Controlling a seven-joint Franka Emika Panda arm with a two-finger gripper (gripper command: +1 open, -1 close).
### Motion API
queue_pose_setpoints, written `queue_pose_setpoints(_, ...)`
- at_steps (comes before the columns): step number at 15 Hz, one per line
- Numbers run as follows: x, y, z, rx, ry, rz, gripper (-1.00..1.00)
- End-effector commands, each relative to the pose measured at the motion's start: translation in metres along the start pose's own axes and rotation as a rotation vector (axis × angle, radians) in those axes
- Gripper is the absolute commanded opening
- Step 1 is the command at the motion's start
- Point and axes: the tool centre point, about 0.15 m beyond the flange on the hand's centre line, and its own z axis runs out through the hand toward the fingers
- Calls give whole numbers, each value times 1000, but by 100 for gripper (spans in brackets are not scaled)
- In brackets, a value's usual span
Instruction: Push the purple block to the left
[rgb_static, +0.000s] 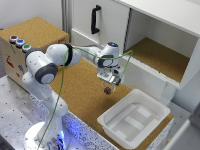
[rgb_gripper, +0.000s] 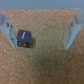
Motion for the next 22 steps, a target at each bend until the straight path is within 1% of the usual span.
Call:
queue_pose_setpoints(1,6,21,48,12,-12,105,100)
queue_pose_setpoints(2,6,27,57,38,-6,133,100)
queue_pose_setpoints(3,9,30,66,82,-18,126,100)
queue_pose_setpoints(4,11,29,72,74,-7,111,100)
queue_pose_setpoints(6,15,26,75,79,26,94,100)
queue_pose_setpoints(7,18,24,79,77,12,95,-100)
queue_pose_setpoints(11,23,19,78,70,52,84,-100)
queue_pose_setpoints(15,34,18,82,47,56,111,-100)
queue_pose_setpoints(17,40,18,83,46,72,120,-100)
queue_pose_setpoints(19,47,15,87,43,74,114,-100)
queue_pose_setpoints(22,56,3,94,19,88,87,-100)
